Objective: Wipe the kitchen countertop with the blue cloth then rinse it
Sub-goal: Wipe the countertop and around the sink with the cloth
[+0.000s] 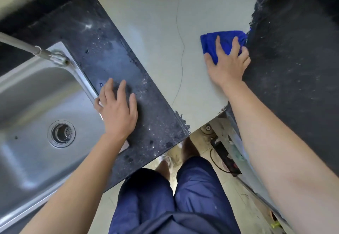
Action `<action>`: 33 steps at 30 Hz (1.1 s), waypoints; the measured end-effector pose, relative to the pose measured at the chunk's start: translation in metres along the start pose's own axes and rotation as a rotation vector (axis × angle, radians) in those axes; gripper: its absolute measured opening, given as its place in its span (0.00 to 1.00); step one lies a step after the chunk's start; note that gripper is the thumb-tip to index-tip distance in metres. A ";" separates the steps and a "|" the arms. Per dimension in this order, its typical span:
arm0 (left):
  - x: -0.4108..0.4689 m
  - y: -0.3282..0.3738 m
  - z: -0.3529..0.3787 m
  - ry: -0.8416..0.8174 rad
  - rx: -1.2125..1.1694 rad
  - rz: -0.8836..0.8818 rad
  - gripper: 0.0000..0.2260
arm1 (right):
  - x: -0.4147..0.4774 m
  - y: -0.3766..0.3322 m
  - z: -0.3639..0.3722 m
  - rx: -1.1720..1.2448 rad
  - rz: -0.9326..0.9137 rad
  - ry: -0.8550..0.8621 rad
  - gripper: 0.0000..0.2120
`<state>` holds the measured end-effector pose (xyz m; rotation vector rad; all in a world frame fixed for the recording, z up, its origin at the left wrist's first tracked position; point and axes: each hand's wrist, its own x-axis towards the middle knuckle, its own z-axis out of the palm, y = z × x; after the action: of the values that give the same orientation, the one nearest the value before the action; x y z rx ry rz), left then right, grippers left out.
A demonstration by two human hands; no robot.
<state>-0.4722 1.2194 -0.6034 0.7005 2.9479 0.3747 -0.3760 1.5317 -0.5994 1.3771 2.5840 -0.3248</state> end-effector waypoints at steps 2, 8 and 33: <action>-0.010 -0.015 -0.005 0.001 0.008 -0.009 0.21 | -0.047 -0.019 0.016 0.008 -0.143 0.017 0.29; -0.028 -0.042 -0.012 0.017 -0.042 -0.092 0.22 | -0.205 -0.024 0.052 -0.010 -0.570 -0.078 0.27; -0.081 -0.083 -0.002 -0.124 -0.048 -0.164 0.27 | -0.217 -0.081 0.063 -0.033 -0.929 -0.133 0.24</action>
<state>-0.4360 1.1111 -0.6207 0.4547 2.8425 0.3721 -0.3202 1.2986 -0.5926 0.0467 2.9016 -0.4654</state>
